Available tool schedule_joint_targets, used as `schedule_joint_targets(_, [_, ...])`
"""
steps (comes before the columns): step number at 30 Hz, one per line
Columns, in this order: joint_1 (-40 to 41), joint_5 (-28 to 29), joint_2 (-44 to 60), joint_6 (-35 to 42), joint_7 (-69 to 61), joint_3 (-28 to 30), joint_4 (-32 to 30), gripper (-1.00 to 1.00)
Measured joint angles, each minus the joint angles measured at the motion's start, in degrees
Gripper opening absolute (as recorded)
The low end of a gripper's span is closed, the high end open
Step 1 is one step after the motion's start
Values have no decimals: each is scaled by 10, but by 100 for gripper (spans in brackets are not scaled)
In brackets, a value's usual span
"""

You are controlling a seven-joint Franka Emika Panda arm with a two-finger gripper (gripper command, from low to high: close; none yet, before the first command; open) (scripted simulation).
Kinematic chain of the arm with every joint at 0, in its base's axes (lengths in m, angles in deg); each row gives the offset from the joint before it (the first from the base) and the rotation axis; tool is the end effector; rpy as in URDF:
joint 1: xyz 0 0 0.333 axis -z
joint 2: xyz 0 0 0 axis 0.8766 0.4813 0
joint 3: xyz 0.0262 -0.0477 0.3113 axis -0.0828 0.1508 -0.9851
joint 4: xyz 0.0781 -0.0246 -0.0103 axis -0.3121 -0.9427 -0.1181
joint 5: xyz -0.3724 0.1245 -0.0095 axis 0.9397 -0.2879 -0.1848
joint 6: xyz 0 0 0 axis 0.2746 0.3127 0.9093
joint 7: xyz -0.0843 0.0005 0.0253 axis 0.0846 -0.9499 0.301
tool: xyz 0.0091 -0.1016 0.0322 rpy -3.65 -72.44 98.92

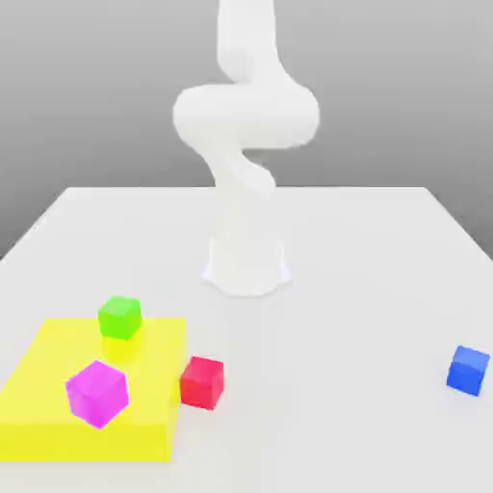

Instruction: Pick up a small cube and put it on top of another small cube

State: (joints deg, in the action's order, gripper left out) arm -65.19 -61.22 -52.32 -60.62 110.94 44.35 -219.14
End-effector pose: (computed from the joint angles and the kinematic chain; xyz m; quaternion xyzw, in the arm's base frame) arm 0.3692 0.0167 0.6851 -0.8823 0.2940 -0.3388 0.1424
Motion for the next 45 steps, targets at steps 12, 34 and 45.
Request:
schedule_joint_targets(12, [-175,-33,166,-74,-309,35,-41,0])
schedule_joint_targets(34, [-385,-50,463,-210,-836,-14,-115,0])
schedule_joint_targets(45, [-420,31,644,-330,-922,-26,-116,0])
